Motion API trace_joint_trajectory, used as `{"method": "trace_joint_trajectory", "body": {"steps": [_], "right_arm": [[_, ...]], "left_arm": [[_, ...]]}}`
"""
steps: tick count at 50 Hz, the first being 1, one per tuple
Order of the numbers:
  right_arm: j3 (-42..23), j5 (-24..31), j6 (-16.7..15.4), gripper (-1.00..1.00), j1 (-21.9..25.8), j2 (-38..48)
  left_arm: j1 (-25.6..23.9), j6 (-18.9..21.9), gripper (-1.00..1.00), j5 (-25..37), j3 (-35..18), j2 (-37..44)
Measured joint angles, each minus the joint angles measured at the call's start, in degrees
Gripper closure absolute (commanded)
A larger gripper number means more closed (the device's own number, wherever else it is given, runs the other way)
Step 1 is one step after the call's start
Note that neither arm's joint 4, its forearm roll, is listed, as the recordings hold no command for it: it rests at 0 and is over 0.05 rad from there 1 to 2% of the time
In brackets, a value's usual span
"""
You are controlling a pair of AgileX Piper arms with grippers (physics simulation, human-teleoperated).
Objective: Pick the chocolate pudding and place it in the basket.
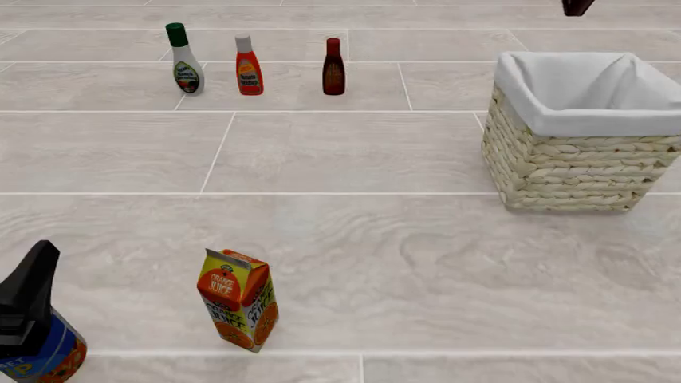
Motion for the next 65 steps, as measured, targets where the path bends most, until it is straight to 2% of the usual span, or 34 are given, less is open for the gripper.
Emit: {"method": "trace_joint_trajectory", "body": {"steps": [22, 43, 65], "right_arm": [[-0.7, 0.4, 0.7, 1.0, -5.0, 2.0], [2.9, -0.2, 0.8, 1.0, -9.4, 1.9], [3.6, 0.6, 2.9, 1.0, -10.9, 4.3]], "left_arm": [[0.0, 0.0, -1.0, 0.0, 0.0, 0.0], [0.0, 0.0, -1.0, 0.0, 0.0, 0.0], [0.0, 0.0, -1.0, 0.0, 0.0, 0.0]]}}
